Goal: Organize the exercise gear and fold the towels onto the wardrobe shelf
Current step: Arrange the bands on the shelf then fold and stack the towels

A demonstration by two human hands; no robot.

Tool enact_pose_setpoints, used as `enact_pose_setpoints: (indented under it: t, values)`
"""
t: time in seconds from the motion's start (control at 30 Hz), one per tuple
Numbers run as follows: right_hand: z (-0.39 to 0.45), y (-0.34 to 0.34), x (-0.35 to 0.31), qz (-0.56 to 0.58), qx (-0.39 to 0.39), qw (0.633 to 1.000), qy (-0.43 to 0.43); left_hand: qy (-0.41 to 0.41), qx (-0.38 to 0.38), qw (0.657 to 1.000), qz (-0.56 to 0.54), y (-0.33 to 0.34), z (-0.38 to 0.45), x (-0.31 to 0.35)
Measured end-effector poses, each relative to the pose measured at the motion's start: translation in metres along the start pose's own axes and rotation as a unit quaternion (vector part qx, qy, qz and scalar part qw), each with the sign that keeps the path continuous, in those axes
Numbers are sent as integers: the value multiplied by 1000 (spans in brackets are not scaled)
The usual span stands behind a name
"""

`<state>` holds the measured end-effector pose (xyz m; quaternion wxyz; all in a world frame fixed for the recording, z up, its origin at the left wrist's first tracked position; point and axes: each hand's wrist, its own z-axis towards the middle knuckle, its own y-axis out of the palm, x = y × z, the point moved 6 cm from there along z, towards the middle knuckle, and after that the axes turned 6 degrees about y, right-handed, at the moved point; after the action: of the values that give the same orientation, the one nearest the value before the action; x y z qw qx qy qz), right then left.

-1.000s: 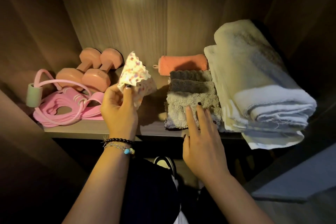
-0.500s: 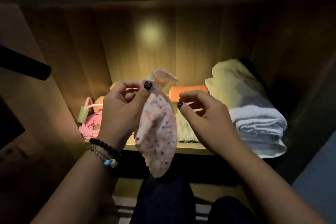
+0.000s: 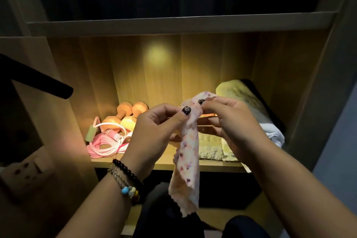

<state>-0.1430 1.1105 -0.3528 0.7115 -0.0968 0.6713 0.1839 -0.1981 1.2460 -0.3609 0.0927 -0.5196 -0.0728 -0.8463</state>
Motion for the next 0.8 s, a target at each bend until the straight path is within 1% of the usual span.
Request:
enact_pose_setpoints:
  t: [0.13,0.27,0.33,0.43,0.5,0.57,0.6,0.63,0.73,0.77,0.8]
  values:
    - [4,-11,6,37,33,999,14,-6,48,999,5,-7,-3,-5]
    - [7,-6,16,96,-9,994,46,-25,67,997,-12,-7,-5,-10]
    - [7,-5,19,100,-5,994,43,-36,66,997,-18,-7,-6,-16]
    - [11,-13,19,53,23,998,-8,-29,47,998,-13,-6,-6,-19]
    - [10,-14,17,-13,-7,998,-53,-8,23,1000,9,-4,-5,-16]
    - [8,-8,20,-99,-56,991,-69,7,-2,1000,7,-1,-3,-11]
    - [8,-8,25,-132,-66,987,-71,13,-11,1000,5,0,-3,-9]
    - [9,-9,28,-151,-57,984,-73,19,-17,1000,7,0,-1,-7]
    - [13,-22,34,-147,-5,985,-85,24,-37,998,46,-9,5,-8]
    - [15,-28,34,-136,9,987,-83,29,-48,995,87,-13,6,-11]
    - [17,-34,35,-121,20,989,-78,46,-62,985,154,-17,8,-14]
